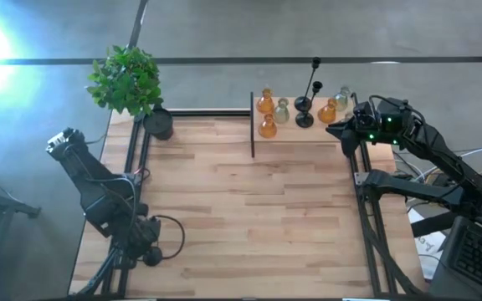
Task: Pick & Place candle stick holders
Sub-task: Put the black candle holder on the shelf
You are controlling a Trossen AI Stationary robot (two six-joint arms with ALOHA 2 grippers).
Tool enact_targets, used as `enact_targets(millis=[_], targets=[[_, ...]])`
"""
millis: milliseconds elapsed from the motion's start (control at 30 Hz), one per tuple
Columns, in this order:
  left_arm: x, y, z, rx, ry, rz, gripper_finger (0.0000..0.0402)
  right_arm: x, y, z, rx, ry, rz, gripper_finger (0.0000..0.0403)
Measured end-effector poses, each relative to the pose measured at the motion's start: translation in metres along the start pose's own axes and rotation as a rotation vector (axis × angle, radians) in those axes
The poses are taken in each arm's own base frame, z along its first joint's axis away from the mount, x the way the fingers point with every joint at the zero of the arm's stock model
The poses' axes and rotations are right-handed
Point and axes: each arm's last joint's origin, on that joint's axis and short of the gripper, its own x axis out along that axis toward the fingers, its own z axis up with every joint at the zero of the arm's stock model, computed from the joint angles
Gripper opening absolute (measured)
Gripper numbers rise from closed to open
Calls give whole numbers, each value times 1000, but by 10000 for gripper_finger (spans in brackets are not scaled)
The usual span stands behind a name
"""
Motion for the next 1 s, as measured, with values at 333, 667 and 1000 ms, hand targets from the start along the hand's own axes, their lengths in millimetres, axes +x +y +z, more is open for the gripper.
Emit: enact_targets(millis=[333, 667, 1000], targets=[[19, 6, -2, -10, 71, -3, 154, 0, 0, 0, 3, 0, 0, 90], [31, 10, -4, 18, 107, -7, 109, 0, 0, 1, 14, -7, 3, 89], [21, 11, 3, 13, 79, -39, 17, 0, 1, 1, 51, -10, 11, 77]])
